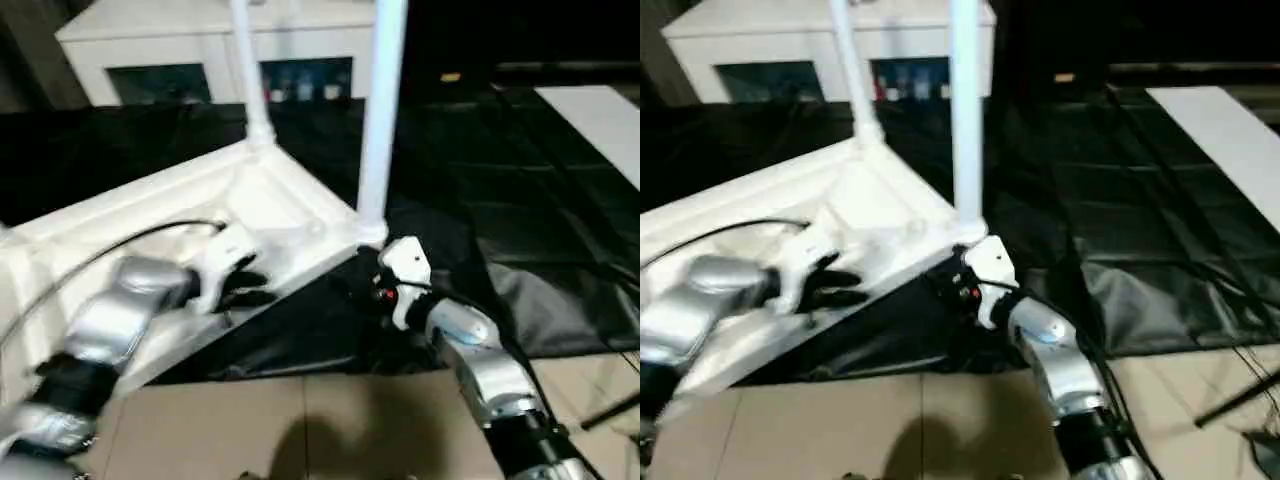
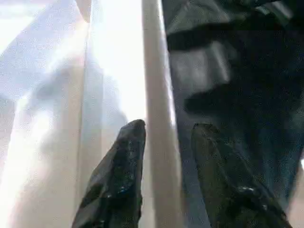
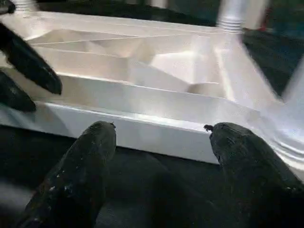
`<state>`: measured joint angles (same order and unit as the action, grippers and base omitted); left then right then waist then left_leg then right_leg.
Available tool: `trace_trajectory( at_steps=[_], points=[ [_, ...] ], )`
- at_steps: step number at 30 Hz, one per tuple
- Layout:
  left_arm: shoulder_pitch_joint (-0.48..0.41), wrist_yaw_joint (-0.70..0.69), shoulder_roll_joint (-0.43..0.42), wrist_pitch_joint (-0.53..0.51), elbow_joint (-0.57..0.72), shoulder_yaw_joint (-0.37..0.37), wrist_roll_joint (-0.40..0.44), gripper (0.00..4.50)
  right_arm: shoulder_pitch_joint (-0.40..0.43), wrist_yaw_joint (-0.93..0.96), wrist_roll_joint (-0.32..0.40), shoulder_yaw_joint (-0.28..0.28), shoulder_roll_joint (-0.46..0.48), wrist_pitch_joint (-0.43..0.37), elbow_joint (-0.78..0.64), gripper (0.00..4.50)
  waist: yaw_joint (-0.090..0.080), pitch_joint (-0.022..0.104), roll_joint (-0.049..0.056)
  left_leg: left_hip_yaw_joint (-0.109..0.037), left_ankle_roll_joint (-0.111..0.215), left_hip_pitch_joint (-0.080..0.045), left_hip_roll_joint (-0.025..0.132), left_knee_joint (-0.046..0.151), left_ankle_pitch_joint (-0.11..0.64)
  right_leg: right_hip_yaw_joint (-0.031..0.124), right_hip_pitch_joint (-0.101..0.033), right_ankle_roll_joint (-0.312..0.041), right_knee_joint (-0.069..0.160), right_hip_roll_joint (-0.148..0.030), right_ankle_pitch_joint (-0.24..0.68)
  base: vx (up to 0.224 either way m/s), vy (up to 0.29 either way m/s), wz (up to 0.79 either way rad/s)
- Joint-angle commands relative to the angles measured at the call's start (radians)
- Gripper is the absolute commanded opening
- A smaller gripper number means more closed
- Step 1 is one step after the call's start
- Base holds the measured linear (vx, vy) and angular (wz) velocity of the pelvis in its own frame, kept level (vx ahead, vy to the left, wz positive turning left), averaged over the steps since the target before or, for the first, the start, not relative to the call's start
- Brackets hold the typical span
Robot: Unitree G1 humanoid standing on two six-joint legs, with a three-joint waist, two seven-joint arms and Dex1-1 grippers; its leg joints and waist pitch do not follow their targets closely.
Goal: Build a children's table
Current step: Rotate leg to tighten
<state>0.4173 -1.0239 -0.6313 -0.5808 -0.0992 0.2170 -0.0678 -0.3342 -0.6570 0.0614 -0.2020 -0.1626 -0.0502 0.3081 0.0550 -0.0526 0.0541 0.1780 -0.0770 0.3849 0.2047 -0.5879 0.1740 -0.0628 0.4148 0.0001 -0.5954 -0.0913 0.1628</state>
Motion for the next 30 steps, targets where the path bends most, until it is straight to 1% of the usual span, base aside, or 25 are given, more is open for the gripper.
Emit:
trace_trajectory(
  at_steps=[1,2,3,4,5,6,7,8,9,10,11,12,14,15,16,17,20,21,23,24,25,26,27,28,30],
  points=[
    [-0.028,-0.009,-0.036,-0.055,0.073,-0.012,0.001,2.13,-0.017,-0.062,0.013,-0.022,-0.026,-0.011,-0.035,3.50,-0.002,0.062,0.002,-0.006,0.019,-0.018,0.022,0.085,0.287,0.034,-0.050,-0.221,0.054,-0.035,0.219,0.000,0.000,0.00],
    [-0.043,-0.003,-0.050,-0.060,0.089,-0.015,0.015,2.25,-0.018,-0.084,0.019,-0.029,-0.035,-0.014,-0.040,3.50,0.000,0.061,0.000,-0.005,0.020,-0.023,0.021,0.082,0.296,0.036,-0.046,-0.213,0.058,-0.036,0.240,0.000,0.000,0.00],
    [-0.049,0.001,-0.055,-0.059,0.094,-0.016,0.024,2.37,-0.019,-0.096,0.022,-0.032,-0.040,-0.015,-0.043,3.50,0.000,0.061,0.001,-0.003,0.020,-0.026,0.021,0.082,0.298,0.037,-0.043,-0.209,0.061,-0.035,0.250,0.000,0.000,0.00],
    [-0.062,0.005,-0.061,-0.070,0.108,-0.020,0.030,2.49,-0.021,-0.121,0.027,-0.038,-0.052,-0.020,-0.053,3.50,0.001,0.060,-0.003,-0.001,0.017,-0.027,0.019,0.080,0.298,0.038,-0.041,-0.206,0.064,-0.035,0.261,0.000,0.000,0.00],
    [-0.074,0.009,-0.071,-0.095,0.135,-0.021,0.027,2.49,-0.022,-0.138,0.031,-0.042,-0.060,-0.024,-0.060,3.50,0.003,0.061,-0.003,-0.003,0.016,-0.026,0.019,0.081,0.296,0.038,-0.043,-0.205,0.063,-0.036,0.264,0.000,0.000,0.00],
    [-0.074,0.009,-0.071,-0.095,0.135,-0.021,0.027,2.54,-0.022,-0.138,0.031,-0.042,-0.060,-0.024,-0.060,3.50,0.005,0.061,-0.002,-0.003,0.015,-0.025,0.020,0.081,0.291,0.038,-0.044,-0.200,0.062,-0.038,0.269,0.000,0.000,0.00],
    [-0.085,0.007,-0.081,-0.120,0.153,-0.012,0.024,2.56,-0.022,-0.156,0.035,-0.045,-0.068,-0.027,-0.067,3.50,0.004,0.061,-0.005,-0.003,0.015,-0.023,0.018,0.080,0.286,0.038,-0.043,-0.196,0.064,-0.037,0.277,0.000,0.000,0.00],
    [-0.096,0.012,-0.090,-0.137,0.168,0.001,0.028,2.69,-0.023,-0.167,0.034,-0.047,-0.074,-0.026,-0.070,3.50,0.005,0.063,-0.003,-0.006,0.013,-0.021,0.019,0.081,0.278,0.037,-0.046,-0.196,0.060,-0.038,0.270,0.000,0.000,0.00],
    [-0.101,0.016,-0.095,-0.145,0.175,0.010,0.033,2.69,-0.023,-0.173,0.033,-0.047,-0.077,-0.025,-0.071,3.50,0.004,0.062,-0.004,-0.006,0.014,-0.019,0.019,0.082,0.276,0.036,-0.047,-0.196,0.059,-0.037,0.266,0.000,0.000,0.00],
    [-0.101,0.016,-0.095,-0.145,0.175,0.010,0.033,2.69,-0.023,-0.173,0.033,-0.047,-0.077,-0.025,-0.071,3.50,0.004,0.062,-0.005,-0.005,0.015,-0.020,0.018,0.080,0.275,0.037,-0.045,-0.195,0.061,-0.036,0.266,0.000,0.000,0.00],
    [-0.103,0.032,-0.091,-0.144,0.166,0.013,0.042,2.50,-0.023,-0.176,0.032,-0.047,-0.079,-0.023,-0.070,3.50,0.005,0.063,-0.002,-0.005,0.015,-0.022,0.017,0.079,0.274,0.037,-0.044,-0.196,0.061,-0.036,0.267,0.000,0.000,0.00],
    [-0.105,0.046,-0.090,-0.147,0.168,0.012,0.043,2.29,-0.024,-0.179,0.034,-0.047,-0.082,-0.022,-0.070,3.50,0.004,0.063,-0.003,-0.004,0.014,-0.021,0.016,0.078,0.271,0.037,-0.045,-0.196,0.061,-0.035,0.261,0.000,0.000,0.00],
    [-0.097,0.078,-0.079,-0.106,0.142,0.004,0.055,2.20,-0.022,-0.183,0.038,-0.047,-0.086,-0.023,-0.074,3.50,0.004,0.064,-0.001,-0.006,0.014,-0.020,0.015,0.077,0.276,0.036,-0.046,-0.194,0.061,-0.035,0.263,0.000,0.000,0.00],
    [-0.094,0.082,-0.077,-0.081,0.127,0.002,0.059,2.04,-0.020,-0.184,0.040,-0.048,-0.088,-0.024,-0.077,3.50,0.004,0.064,-0.004,-0.006,0.015,-0.019,0.014,0.076,0.275,0.036,-0.046,-0.192,0.062,-0.035,0.266,0.000,0.000,0.00],
    [-0.094,0.082,-0.077,-0.081,0.127,0.002,0.059,2.04,-0.020,-0.184,0.040,-0.048,-0.088,-0.024,-0.077,3.50,0.004,0.066,-0.003,-0.006,0.016,-0.018,0.013,0.075,0.270,0.035,-0.047,-0.192,0.061,-0.035,0.263,0.000,0.000,0.00],
    [-0.094,0.070,-0.081,-0.065,0.117,0.006,0.062,1.91,-0.016,-0.186,0.041,-0.049,-0.088,-0.024,-0.082,3.50,0.004,0.067,0.000,-0.006,0.015,-0.019,0.013,0.074,0.267,0.035,-0.046,-0.194,0.061,-0.034,0.253,0.000,0.000,0.00],
    [-0.097,0.060,-0.086,-0.064,0.118,0.011,0.061,1.81,-0.014,-0.190,0.041,-0.050,-0.089,-0.026,-0.085,3.50,0.005,0.067,0.001,-0.008,0.015,-0.019,0.014,0.075,0.265,0.034,-0.048,-0.198,0.058,-0.034,0.239,0.000,0.000,0.00],
    [-0.092,0.054,-0.088,-0.060,0.097,0.025,0.066,1.57,-0.010,-0.194,0.038,-0.054,-0.090,-0.024,-0.087,3.50,0.005,0.068,0.005,-0.008,0.014,-0.019,0.014,0.074,0.265,0.034,-0.048,-0.202,0.056,-0.034,0.232,0.000,0.000,0.00],
    [-0.090,0.051,-0.090,-0.062,0.088,0.033,0.065,1.46,-0.008,-0.198,0.038,-0.055,-0.091,-0.024,-0.089,3.50,0.003,0.068,0.002,-0.007,0.017,-0.018,0.012,0.073,0.264,0.034,-0.048,-0.206,0.056,-0.033,0.222,0.000,0.000,0.00],
    [-0.089,0.050,-0.091,-0.062,0.085,0.037,0.063,1.44,-0.007,-0.199,0.038,-0.056,-0.091,-0.024,-0.090,3.50,0.004,0.069,0.002,-0.007,0.017,-0.019,0.012,0.072,0.263,0.034,-0.049,-0.207,0.056,-0.034,0.221,0.000,0.000,0.00],
    [-0.089,0.042,-0.092,-0.062,0.076,0.045,0.059,1.44,-0.005,-0.206,0.041,-0.057,-0.093,-0.026,-0.094,3.50,0.005,0.070,0.007,-0.008,0.016,-0.020,0.013,0.072,0.260,0.033,-0.048,-0.210,0.054,-0.033,0.212,0.000,0.000,0.00],
    [-0.089,0.042,-0.092,-0.062,0.076,0.045,0.059,1.19,-0.005,-0.206,0.041,-0.057,-0.093,-0.026,-0.094,3.50,0.003,0.069,0.005,-0.008,0.016,-0.020,0.013,0.072,0.261,0.033,-0.048,-0.211,0.054,-0.032,0.208,0.000,0.000,0.00],
    [-0.090,0.035,-0.094,-0.060,0.069,0.053,0.059,1.19,-0.003,-0.214,0.044,-0.060,-0.096,-0.029,-0.098,3.50,0.003,0.070,0.006,-0.008,0.016,-0.020,0.013,0.072,0.263,0.033,-0.049,-0.215,0.053,-0.032,0.199,0.000,0.000,0.00],
    [-0.090,0.035,-0.094,-0.060,0.069,0.053,0.059,1.08,-0.003,-0.214,0.044,-0.060,-0.096,-0.029,-0.098,3.50,0.004,0.070,0.005,-0.008,0.016,-0.020,0.013,0.072,0.264,0.033,-0.049,-0.219,0.053,-0.032,0.193,0.000,0.000,0.00],
    [-0.092,0.025,-0.095,-0.048,0.048,0.070,0.066,1.01,0.001,-0.232,0.054,-0.064,-0.100,-0.036,-0.109,3.50,0.004,0.070,0.005,-0.008,0.016,-0.020,0.013,0.072,0.268,0.033,-0.050,-0.221,0.054,-0.033,0.198,0.000,0.000,0.00]
  ],
)
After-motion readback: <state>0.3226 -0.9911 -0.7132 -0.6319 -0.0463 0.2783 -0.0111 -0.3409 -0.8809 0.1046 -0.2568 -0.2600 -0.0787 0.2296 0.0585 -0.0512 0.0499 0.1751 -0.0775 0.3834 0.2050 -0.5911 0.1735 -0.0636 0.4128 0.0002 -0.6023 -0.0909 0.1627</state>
